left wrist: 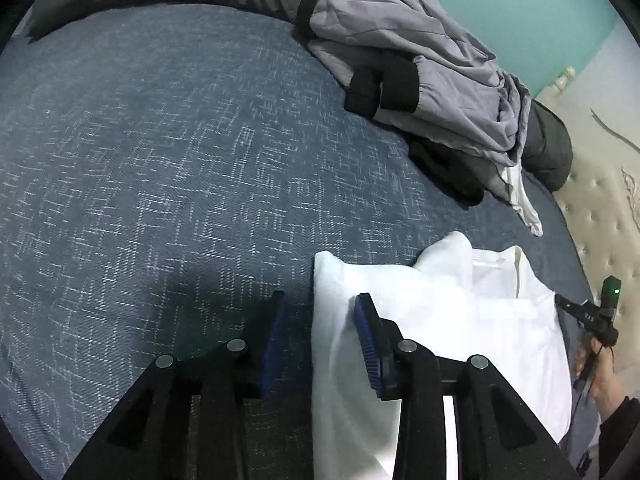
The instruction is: Fold clothes
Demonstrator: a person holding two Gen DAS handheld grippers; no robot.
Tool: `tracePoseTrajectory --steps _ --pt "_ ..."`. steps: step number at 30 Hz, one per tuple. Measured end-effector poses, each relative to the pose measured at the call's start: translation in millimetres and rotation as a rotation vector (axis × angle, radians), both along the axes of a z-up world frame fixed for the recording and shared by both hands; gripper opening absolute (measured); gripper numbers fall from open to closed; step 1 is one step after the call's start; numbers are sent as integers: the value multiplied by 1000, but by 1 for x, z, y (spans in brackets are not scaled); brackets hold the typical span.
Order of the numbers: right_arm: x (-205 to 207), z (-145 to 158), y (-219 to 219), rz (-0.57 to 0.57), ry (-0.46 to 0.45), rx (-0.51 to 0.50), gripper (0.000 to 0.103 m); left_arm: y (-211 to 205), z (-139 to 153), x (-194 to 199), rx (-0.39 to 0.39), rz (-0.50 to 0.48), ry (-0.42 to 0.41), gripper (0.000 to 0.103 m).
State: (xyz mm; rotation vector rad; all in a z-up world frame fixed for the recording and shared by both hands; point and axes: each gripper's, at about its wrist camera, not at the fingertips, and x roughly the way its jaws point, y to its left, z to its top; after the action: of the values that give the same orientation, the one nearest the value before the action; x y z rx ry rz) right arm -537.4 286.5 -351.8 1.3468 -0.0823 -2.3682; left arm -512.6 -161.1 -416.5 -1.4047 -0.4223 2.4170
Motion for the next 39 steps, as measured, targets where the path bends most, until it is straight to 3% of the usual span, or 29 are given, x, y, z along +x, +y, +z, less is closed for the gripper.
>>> tracePoseTrajectory --steps 1,2,3,5,13,19,25,31,36,39 --pt "2 0 -4 18 13 5 29 0 0 0 4 -6 5 33" --pt "5 0 -8 37 26 10 19 1 0 1 7 -13 10 15" --pt "6 1 -10 48 39 13 6 3 0 2 1 -21 16 10" --pt "8 8 -8 39 70 11 3 6 1 4 -10 -37 28 8" --pt "15 41 4 9 198 -2 2 -6 26 15 -35 3 105 4" --pt "2 60 -2 -25 228 48 2 -11 48 5 -33 40 143 4" --pt "-22 45 -20 -65 173 115 2 -5 42 -20 -51 46 109 4" --pt "-32 13 -26 -86 91 129 3 4 12 -30 -95 27 47 6" --pt "-20 27 -4 -126 100 74 8 -14 13 -17 -70 43 41 27" --pt "5 37 18 -112 61 -20 17 -32 24 9 -51 45 51 31"
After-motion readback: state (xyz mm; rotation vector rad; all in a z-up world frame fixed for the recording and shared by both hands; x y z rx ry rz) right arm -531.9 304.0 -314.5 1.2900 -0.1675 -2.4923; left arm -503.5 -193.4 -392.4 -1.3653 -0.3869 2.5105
